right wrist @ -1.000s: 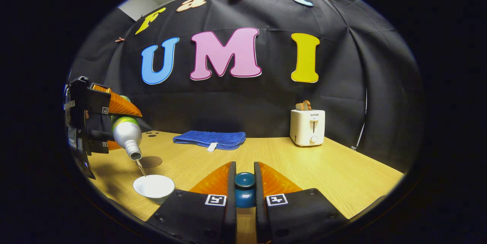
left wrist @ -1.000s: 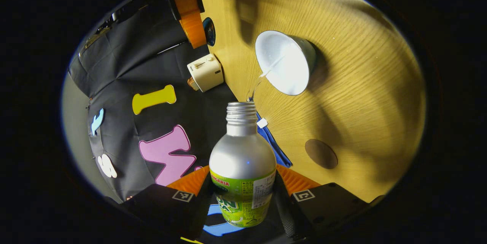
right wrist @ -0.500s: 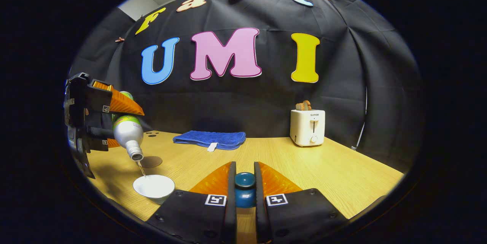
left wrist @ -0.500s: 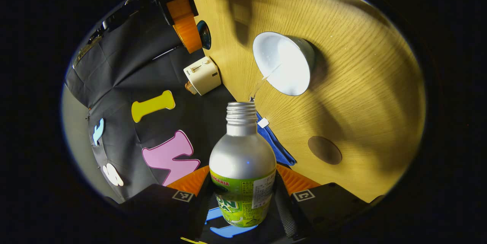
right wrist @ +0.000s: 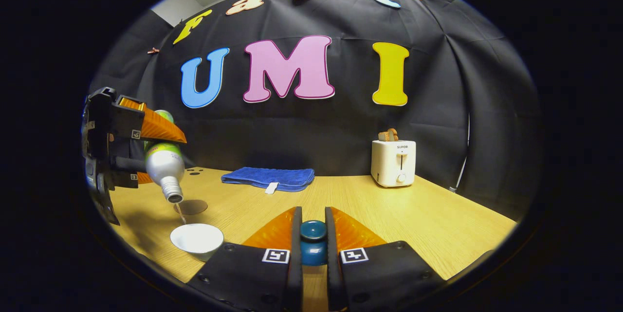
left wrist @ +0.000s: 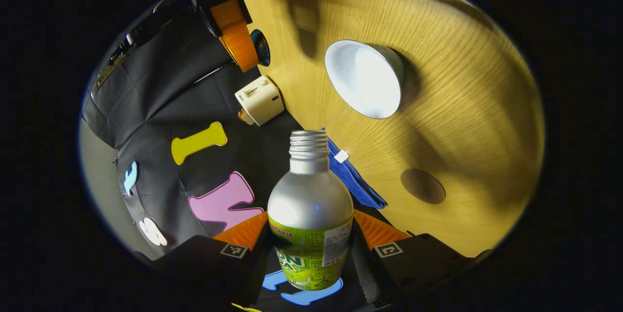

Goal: Open the teacup lid with one hand, grasp the water bottle and pour water into the teacup with the other hand; after pouring, place the water bottle on the coaster and then close the teacup lid.

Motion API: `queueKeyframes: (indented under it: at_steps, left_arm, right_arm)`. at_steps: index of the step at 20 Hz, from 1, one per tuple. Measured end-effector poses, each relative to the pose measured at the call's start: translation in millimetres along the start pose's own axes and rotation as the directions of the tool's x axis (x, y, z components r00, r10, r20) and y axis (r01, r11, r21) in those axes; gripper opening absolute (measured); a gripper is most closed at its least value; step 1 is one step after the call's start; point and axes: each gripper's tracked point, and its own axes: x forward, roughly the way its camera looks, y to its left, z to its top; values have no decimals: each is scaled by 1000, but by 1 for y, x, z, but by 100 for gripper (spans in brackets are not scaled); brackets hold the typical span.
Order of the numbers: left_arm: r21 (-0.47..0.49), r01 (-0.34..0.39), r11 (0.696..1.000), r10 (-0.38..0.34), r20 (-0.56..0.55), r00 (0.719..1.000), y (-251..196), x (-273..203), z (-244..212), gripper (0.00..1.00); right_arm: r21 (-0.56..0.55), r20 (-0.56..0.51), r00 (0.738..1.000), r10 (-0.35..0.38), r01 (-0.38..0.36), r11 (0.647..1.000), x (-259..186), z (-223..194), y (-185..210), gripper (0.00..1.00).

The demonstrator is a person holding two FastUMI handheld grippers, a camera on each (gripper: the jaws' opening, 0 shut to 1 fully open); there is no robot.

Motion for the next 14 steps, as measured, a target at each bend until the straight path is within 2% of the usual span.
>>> queueKeyframes:
  at_steps: [14]
  left_arm:
    - [16,-4,1000,3,19,1000,7,2,6,79]
  right_arm:
    - [0,-1,1000,1,-1,1000,0,1,-1,23]
